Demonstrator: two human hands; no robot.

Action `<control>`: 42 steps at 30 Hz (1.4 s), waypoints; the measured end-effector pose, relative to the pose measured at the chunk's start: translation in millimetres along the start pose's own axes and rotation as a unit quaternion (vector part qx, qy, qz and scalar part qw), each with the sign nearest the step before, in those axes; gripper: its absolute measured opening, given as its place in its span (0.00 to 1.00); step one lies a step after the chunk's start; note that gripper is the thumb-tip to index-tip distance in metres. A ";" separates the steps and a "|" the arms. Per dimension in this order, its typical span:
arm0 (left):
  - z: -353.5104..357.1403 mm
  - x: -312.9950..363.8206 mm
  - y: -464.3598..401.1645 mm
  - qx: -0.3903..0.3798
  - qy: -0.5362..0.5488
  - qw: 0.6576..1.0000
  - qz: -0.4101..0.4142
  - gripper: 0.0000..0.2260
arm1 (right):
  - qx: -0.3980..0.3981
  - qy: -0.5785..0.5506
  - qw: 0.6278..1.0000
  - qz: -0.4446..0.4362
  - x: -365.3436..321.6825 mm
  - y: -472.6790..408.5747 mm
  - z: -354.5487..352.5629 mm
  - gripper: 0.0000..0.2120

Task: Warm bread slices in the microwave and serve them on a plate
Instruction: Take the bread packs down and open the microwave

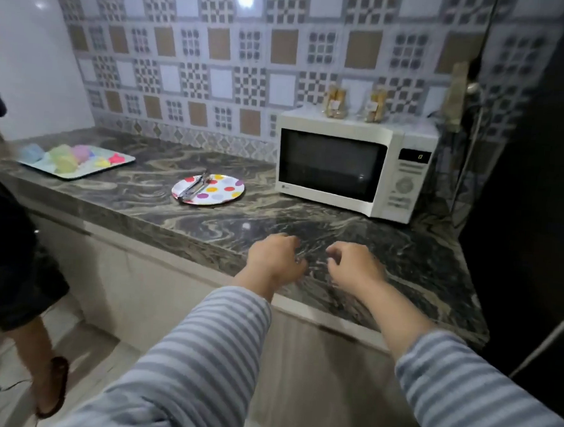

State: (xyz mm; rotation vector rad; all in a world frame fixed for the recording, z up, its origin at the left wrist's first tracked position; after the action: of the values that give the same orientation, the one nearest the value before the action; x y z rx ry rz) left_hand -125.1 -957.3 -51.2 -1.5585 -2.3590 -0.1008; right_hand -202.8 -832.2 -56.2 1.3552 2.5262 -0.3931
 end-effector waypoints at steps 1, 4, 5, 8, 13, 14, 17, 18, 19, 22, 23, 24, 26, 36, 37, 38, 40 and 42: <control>-1.2 6.3 -17.7 -0.002 0.004 1.000 0.013 0.22 | 0.008 0.007 1.000 0.009 6.2 -15.0 -6.4 0.14; -9.9 30.2 -69.8 0.025 0.020 0.998 0.053 0.22 | 0.036 0.037 0.998 0.027 24.7 -59.2 -27.1 0.15; -12.3 39.1 -85.9 0.037 0.026 0.997 0.067 0.22 | 0.046 0.046 0.997 0.032 30.6 -73.4 -34.4 0.15; -17.4 63.4 -135.7 0.056 0.055 0.993 0.090 0.22 | 0.072 0.050 0.995 0.040 47.7 -115.4 -56.0 0.15; -27.8 98.3 -216.6 0.071 0.095 0.985 0.121 0.23 | 0.095 0.062 0.993 0.041 73.6 -181.4 -94.7 0.16; -30.1 104.9 -230.8 0.075 0.103 0.984 0.128 0.24 | 0.105 0.068 0.991 0.043 79.4 -193.5 -103.3 0.16; -31.7 123.8 -266.0 0.073 0.145 0.975 0.155 0.25 | 0.131 0.066 0.989 0.036 94.1 -226.0 -124.4 0.17; -29.6 129.6 -276.6 0.069 0.163 0.970 0.166 0.25 | 0.141 0.068 0.987 0.030 97.9 -235.8 -131.5 0.18; -26.4 135.3 -286.7 0.064 0.186 0.964 0.179 0.26 | 0.150 0.075 0.985 0.025 101.0 -245.3 -139.1 0.19; -9.3 151.4 -311.1 0.044 0.279 0.934 0.221 0.29 | 0.176 0.091 0.980 0.009 108.2 -269.5 -158.1 0.22; -2.5 156.6 -317.2 0.042 0.300 0.924 0.235 0.31 | 0.182 0.093 0.979 0.007 111.0 -276.1 -161.5 0.23; 3.9 161.0 -323.1 0.043 0.314 0.916 0.246 0.33 | 0.182 0.098 0.978 0.008 114.3 -283.0 -162.8 0.24; 13.1 165.7 -335.3 0.056 0.343 0.904 0.248 0.36 | 0.173 0.116 0.978 0.013 121.1 -297.3 -161.3 0.26; 30.7 172.6 -357.1 0.127 0.414 0.858 0.276 0.41 | 0.174 0.177 0.969 0.010 139.3 -320.1 -155.6 0.32; 33.7 171.9 -357.5 0.132 0.415 0.857 0.276 0.41 | 0.181 0.178 0.967 0.004 139.0 -320.4 -156.7 0.32; 37.4 171.2 -357.9 0.131 0.412 0.858 0.279 0.40 | 0.187 0.178 0.966 -0.001 138.5 -320.7 -157.8 0.32; 45.5 171.2 -358.6 0.121 0.391 0.863 0.296 0.39 | 0.197 0.181 0.963 -0.010 138.6 -320.8 -158.4 0.32; 50.2 170.6 -361.0 0.115 0.374 0.864 0.318 0.39 | 0.207 0.184 0.961 -0.015 140.0 -320.6 -157.5 0.32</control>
State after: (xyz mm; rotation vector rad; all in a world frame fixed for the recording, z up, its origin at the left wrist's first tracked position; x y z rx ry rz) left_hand -524.9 -941.1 -8.3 -1.6822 -1.1632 -0.2166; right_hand -560.9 -839.7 81.2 1.6723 2.8805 -0.7787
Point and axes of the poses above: each hand's wrist, its own y-axis away from the middle knuckle, its own z-axis out of the palm, x = y × z, the point moved 8 cm from there along -y, towards the middle knuckle, and after that the axes turned 5 degrees about y, right-handed, at the moved point
